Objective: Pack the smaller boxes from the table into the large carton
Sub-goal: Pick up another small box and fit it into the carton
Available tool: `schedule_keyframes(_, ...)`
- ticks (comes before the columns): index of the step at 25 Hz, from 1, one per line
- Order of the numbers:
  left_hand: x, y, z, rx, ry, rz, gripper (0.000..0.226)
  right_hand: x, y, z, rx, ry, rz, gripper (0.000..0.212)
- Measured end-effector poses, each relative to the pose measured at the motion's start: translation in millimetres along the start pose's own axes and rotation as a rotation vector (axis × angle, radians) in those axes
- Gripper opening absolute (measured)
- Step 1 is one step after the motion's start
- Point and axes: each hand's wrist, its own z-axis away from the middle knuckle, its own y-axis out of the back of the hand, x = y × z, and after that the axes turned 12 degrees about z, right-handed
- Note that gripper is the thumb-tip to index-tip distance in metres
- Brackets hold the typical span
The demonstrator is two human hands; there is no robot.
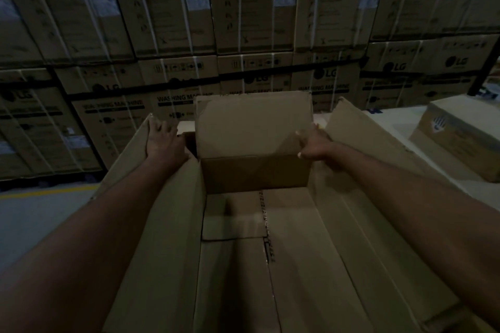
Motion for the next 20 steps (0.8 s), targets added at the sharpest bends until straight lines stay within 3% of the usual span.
schedule_keyframes(2, 3.1, -4.6, -8.8, 0.012, -0.032, 0.006, 0.058, -3.8, -6.0, -5.3, -0.031, 0.051, 0.231, 0.085)
schedule_keyframes(6, 10.5, -12.0, -11.8, -0.022, -0.128, 0.028, 0.054, -12.9, -40.3, 0.4, 0.093, -0.007, 0.537, 0.092)
schedule_keyframes(9, 13.3, -14.6, -11.3, -0.054, -0.210, 0.042, 0.053, -9.7, -54.5, 6.3, 0.206, 0.017, 0.754, 0.077)
schedule_keyframes(13, 32.4, -27.0, -3.2, -0.122, -0.330, 0.036, 0.059, -2.4, -56.4, 6.5, 0.253, 0.029, 0.863, 0.079)
schedule_keyframes(17, 59.4, -36.4, 9.5, -0.203, -0.333, -0.072, 0.089, 0.8, -46.9, 10.6, 0.219, 0.080, 0.823, 0.087)
schedule_keyframes(20, 60.7, -34.7, 18.1, -0.179, -0.322, -0.074, 0.091, 3.0, -46.7, 21.0, 0.237, 0.106, 0.840, 0.083)
